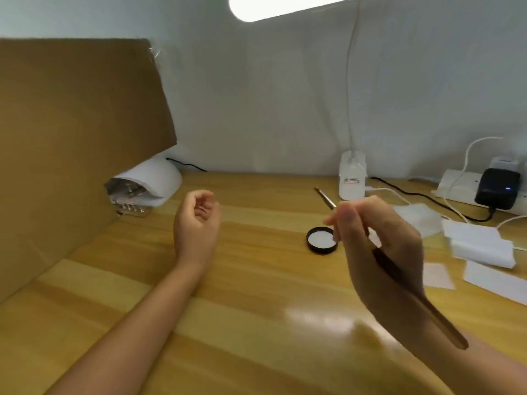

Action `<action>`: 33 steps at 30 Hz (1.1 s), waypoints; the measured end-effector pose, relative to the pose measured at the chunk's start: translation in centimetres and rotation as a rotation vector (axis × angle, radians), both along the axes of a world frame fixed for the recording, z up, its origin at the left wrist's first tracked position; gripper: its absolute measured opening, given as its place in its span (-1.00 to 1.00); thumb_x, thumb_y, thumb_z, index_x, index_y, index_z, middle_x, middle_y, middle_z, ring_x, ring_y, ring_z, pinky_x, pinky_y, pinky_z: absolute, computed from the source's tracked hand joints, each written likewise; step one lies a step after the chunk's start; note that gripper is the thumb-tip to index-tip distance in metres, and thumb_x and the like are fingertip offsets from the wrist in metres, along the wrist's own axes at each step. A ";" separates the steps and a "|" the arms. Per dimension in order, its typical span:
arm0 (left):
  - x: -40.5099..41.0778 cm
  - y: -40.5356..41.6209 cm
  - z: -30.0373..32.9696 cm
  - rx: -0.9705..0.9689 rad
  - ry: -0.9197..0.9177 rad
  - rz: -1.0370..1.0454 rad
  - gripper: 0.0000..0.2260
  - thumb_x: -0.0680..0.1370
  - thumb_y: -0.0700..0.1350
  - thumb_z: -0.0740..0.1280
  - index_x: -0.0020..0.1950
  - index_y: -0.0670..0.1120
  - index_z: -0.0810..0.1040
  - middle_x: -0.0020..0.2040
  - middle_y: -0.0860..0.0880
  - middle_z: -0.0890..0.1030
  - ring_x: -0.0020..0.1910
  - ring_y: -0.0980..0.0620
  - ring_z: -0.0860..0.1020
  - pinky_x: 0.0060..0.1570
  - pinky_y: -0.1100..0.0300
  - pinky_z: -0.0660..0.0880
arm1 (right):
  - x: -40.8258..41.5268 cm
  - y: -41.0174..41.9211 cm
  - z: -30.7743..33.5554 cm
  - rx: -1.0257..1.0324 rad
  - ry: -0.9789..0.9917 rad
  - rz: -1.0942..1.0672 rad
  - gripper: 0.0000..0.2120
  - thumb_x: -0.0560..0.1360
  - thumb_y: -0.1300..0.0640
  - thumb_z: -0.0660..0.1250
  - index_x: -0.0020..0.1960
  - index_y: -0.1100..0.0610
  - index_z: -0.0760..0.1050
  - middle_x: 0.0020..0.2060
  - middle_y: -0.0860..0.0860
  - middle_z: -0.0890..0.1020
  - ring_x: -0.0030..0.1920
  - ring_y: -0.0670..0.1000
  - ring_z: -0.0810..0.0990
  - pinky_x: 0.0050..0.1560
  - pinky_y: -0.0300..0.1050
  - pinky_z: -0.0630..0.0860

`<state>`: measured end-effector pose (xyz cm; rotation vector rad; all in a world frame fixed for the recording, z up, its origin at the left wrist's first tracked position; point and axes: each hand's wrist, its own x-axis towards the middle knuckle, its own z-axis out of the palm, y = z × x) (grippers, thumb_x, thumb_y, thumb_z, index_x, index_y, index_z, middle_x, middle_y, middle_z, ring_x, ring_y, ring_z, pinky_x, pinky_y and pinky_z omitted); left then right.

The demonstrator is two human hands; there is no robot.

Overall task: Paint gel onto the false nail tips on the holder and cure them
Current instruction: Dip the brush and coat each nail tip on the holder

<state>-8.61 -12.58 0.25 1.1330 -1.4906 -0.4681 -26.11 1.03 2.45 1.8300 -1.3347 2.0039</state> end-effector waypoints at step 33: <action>9.8 -12.5 1.4 -0.016 -2.300 0.226 -0.61 0.58 -0.24 0.14 0.38 -0.10 0.14 0.22 -0.02 0.47 0.20 -0.03 0.45 -0.03 0.19 0.41 | 5.7 -7.1 -5.1 0.259 -0.022 0.170 -0.63 0.53 -0.02 0.13 -0.30 0.13 0.56 -0.43 -0.10 0.54 -0.35 -0.11 0.47 -0.31 -0.12 0.41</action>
